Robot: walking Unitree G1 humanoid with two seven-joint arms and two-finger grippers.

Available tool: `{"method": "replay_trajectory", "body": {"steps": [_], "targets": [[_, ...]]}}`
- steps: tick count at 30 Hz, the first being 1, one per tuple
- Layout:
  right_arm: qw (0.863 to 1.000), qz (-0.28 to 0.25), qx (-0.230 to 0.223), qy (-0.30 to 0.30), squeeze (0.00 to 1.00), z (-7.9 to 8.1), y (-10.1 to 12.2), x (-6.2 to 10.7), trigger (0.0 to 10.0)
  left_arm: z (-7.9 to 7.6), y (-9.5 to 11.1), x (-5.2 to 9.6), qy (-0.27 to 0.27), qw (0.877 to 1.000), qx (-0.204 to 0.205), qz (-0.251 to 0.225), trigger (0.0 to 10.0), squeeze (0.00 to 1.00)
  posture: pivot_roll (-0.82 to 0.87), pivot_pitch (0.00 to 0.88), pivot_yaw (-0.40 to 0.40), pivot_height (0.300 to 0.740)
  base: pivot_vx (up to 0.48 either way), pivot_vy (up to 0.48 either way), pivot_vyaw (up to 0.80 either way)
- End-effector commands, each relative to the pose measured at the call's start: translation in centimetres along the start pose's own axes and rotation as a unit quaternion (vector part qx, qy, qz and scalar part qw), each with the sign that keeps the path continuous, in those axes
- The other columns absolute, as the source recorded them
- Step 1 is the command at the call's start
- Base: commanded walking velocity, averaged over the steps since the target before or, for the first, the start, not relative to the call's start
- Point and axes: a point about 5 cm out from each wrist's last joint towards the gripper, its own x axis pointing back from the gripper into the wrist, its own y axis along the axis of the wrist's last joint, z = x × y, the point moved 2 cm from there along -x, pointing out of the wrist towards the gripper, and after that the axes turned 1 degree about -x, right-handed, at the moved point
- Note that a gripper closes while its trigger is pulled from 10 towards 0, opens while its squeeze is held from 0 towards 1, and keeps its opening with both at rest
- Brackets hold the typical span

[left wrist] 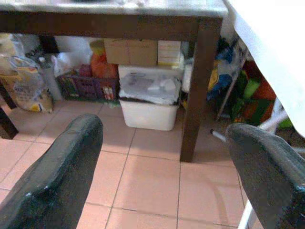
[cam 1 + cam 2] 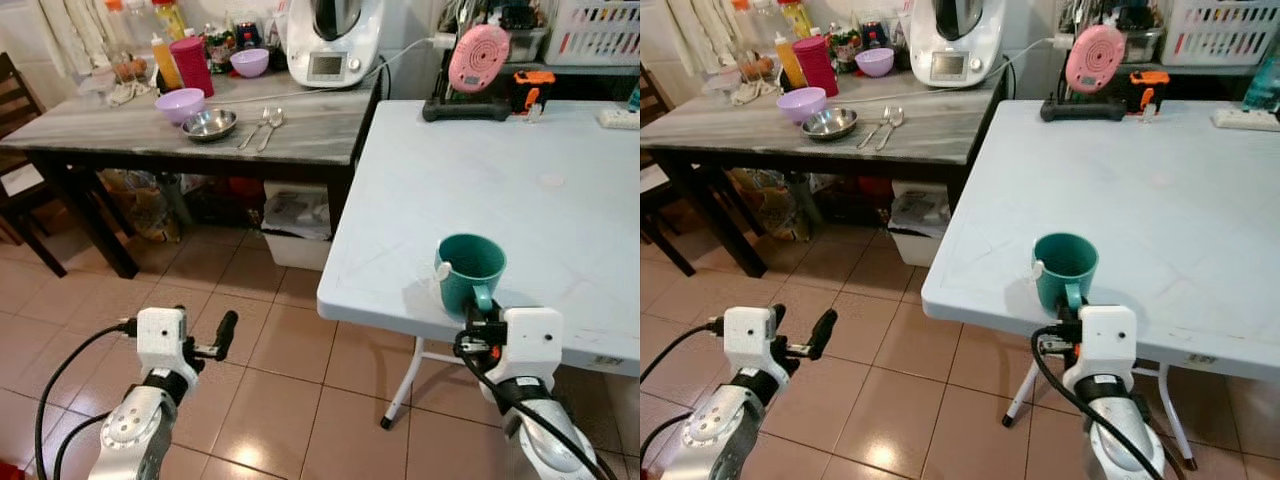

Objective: Setting the table

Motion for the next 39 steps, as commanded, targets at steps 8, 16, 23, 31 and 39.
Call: {"method": "replay_trajectory", "body": {"steps": [8, 16, 23, 31, 39], "targets": [[1.0, -0.022, 0.017, -0.004, 0.0, 0.4, 1.2, -0.4, 10.0, 0.6, 3.0, -0.2, 0.018, 0.998, -0.009, -0.059, 10.0, 0.0, -0.24, 0.002, 0.077, 0.74, 0.0, 0.0, 0.0], [0.998, -0.049, 0.024, -0.032, 0.0, -0.3, 2.9, -0.6, 10.0, -1.2, 4.1, -1.2, -0.009, 0.997, -0.011, -0.074, 10.0, 0.0, -0.27, 0.01, 0.095, 0.74, 0.0, 0.0, 0.0], [0.999, -0.03, 0.02, -0.03, 0.0, -0.1, 2.1, -1.4, 10.0, -1.3, 2.9, -1.7, 0.005, 0.998, 0.015, -0.062, 10.0, 0.0, -0.26, 0.0, 0.062, 0.74, 0.0, 0.0, -0.61], [0.997, -0.045, 0.037, -0.041, 0.0, -1.1, 3.0, -2.2, 10.0, -2.6, 4.1, -2.7, -0.047, 0.996, 0.023, -0.073, 10.0, 0.0, -0.28, 0.0, 0.08, 0.74, 0.0, 0.0, -0.76], [0.997, -0.053, 0.036, -0.031, 0.0, -0.1, 3.2, -2.5, 10.0, -3.0, 4.8, -3.3, -0.051, 0.994, 0.037, -0.089, 10.0, 0.0, -0.28, 0.0, 0.084, 0.74, 0.218, 0.0, -0.76]]}}
